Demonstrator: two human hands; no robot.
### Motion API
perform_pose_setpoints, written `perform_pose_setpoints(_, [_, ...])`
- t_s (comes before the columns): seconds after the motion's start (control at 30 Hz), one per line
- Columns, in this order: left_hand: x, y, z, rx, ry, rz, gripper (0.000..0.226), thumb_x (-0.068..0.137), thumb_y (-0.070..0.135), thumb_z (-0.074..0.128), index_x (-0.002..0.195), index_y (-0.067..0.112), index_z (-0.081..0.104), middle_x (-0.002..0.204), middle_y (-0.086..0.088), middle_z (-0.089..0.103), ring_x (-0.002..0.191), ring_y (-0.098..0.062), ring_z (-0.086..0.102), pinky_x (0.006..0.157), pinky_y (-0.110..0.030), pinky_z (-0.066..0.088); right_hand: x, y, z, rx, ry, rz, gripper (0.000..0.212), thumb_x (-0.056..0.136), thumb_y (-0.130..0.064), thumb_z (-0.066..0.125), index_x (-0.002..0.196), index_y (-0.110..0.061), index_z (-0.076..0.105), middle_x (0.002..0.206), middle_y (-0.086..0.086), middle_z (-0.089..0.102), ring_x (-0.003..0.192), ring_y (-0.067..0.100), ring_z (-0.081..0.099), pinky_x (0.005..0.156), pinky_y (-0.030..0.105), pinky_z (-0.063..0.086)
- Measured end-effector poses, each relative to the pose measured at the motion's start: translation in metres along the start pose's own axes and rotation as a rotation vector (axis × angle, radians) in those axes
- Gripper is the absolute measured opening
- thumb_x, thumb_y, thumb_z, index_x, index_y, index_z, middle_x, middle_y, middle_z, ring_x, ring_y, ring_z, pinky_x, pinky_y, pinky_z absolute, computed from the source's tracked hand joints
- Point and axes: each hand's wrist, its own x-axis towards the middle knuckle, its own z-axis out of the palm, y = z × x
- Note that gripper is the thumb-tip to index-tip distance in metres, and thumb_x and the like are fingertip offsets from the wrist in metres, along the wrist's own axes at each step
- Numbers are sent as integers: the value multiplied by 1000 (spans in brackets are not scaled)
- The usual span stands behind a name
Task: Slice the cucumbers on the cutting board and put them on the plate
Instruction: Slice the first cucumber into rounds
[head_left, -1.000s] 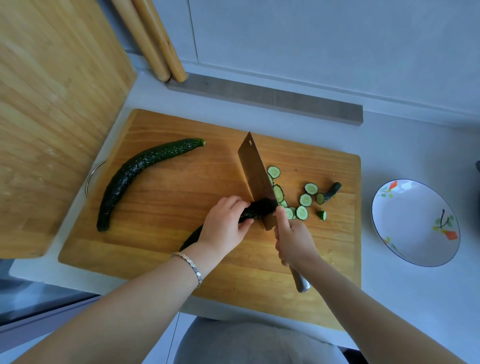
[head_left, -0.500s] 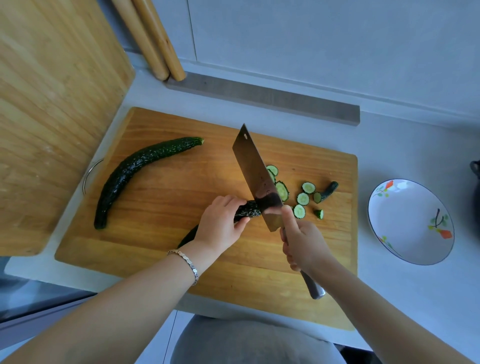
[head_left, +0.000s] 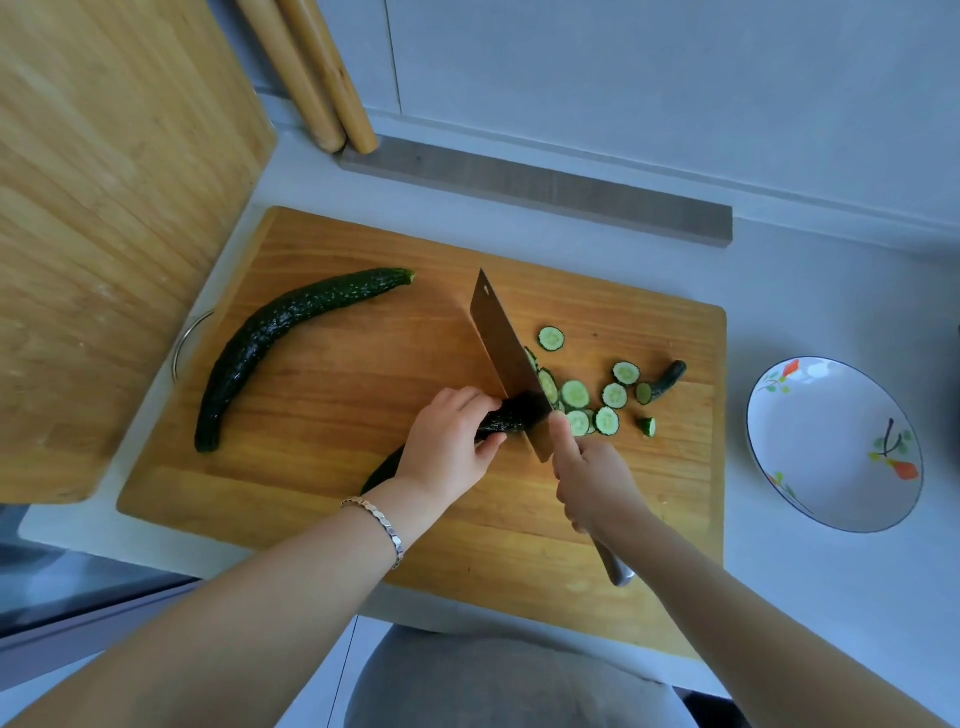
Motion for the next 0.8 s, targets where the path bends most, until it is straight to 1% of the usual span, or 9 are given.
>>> perform_pose_setpoints(0.13, [0,-1,-1,1,-9,4,31,69,12,79,96,5,66,91,-8,65,81,-28,60,61,-38,53,3,3,3,68,-1,42,58,92,-62,27,68,-11,42,50,0,33,43,16,30,50,28,31])
perform_pose_setpoints(0.2, [-1,-2,-1,-6,-27,2,31,70,12,78,98,4,66,93,-8,65,82,-27,60,63,-37,53,1,1,-2,253,-39,119,63,94,-59,28,79,-6,59,45,-3,30,39,14,28,42,23,29])
perform_pose_setpoints(0.27, [-1,-2,-2,-11,-49,5,31,73,15,76,101,4,65,95,-8,65,84,-27,61,65,-39,54,-5,-1,-11,399,-102,177,63,95,-57,28,96,-5,63,47,-3,26,40,13,24,41,22,25])
perform_pose_setpoints(0.3, [-1,-2,-4,-4,-39,22,29,76,18,73,101,4,65,96,-8,65,86,-27,61,67,-40,53,-7,0,-15,420,-133,192,62,95,-58,28,88,-8,63,48,-2,25,41,13,23,42,22,24])
perform_pose_setpoints(0.37, [3,0,-12,34,43,93,28,85,26,61,103,5,64,99,-9,63,91,-25,59,75,-39,52,-11,3,-25,382,-173,182,59,93,-61,28,63,-13,46,49,-1,25,41,13,22,43,22,22])
perform_pose_setpoints(0.5, [30,22,-44,6,216,380,33,90,29,49,116,9,54,119,-11,49,109,-26,48,97,-34,38,-10,2,-45,-46,-57,-50,55,90,-61,34,62,-13,37,51,-1,35,44,15,31,49,25,27])
perform_pose_setpoints(0.57, [48,39,-58,55,-51,520,41,94,35,40,128,14,50,137,-7,44,125,-24,40,106,-35,26,-11,-1,-51,-299,18,-167,54,90,-58,39,60,-14,32,54,-1,36,50,16,33,52,31,26])
perform_pose_setpoints(0.67, [65,53,-62,313,-584,458,50,98,46,13,145,30,21,153,7,8,141,-12,6,115,-38,4,-10,-3,-57,-478,52,-210,54,90,-59,40,60,-15,34,57,-2,43,54,16,41,50,29,28])
perform_pose_setpoints(0.8, [75,59,-51,358,-924,312,48,98,45,5,145,38,7,153,13,-5,140,-8,-5,115,-38,-1,-10,-1,-63,-737,81,-274,46,87,-68,33,80,-26,51,67,-5,53,71,20,59,51,28,33])
